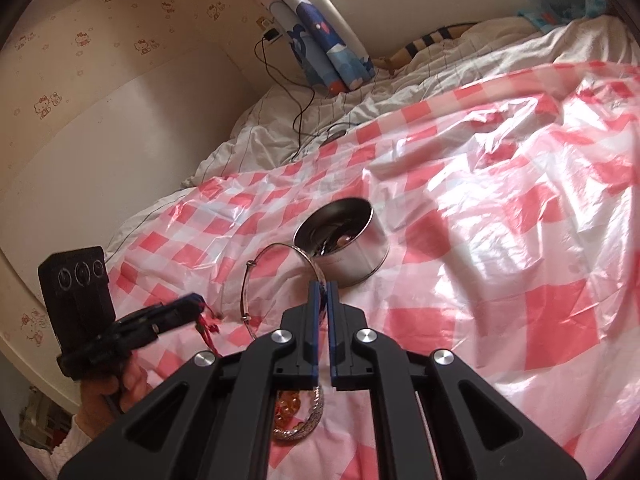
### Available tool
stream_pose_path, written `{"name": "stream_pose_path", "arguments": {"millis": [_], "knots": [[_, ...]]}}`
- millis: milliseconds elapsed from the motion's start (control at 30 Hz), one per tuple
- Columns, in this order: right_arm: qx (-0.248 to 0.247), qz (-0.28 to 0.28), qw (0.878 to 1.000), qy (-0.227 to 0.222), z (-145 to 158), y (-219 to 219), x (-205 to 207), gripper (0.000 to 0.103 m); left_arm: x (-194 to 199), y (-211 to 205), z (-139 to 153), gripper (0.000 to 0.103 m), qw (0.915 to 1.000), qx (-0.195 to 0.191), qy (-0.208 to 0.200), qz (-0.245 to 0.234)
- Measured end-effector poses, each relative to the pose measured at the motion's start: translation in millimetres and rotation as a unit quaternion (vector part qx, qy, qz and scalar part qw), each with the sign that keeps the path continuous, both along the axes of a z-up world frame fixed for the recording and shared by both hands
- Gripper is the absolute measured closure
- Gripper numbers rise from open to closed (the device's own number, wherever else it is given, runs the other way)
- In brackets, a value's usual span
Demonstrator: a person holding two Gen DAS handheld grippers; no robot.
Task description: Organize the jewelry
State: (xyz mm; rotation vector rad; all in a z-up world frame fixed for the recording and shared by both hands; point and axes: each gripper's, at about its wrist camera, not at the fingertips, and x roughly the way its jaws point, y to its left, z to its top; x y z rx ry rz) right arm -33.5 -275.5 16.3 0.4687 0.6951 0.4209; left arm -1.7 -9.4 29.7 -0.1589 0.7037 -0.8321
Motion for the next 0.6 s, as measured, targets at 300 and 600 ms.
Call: {"name": "stream_pose_path", "arguments": {"millis": [300,600], "knots": [[-0.046,-0.014,0.999,0.000,4.9,-1.9,18.4,0.097,81.9,-24.1,5.2,0.097,0.9985,-0.034,0.033,0.028],[-0.075,-0.004,0.997,-0.002,6.4,1.8,67.2,0.097,132.1,-56.9,-18.1,0.096,0.9974,0.022,0.054,0.042]]}}
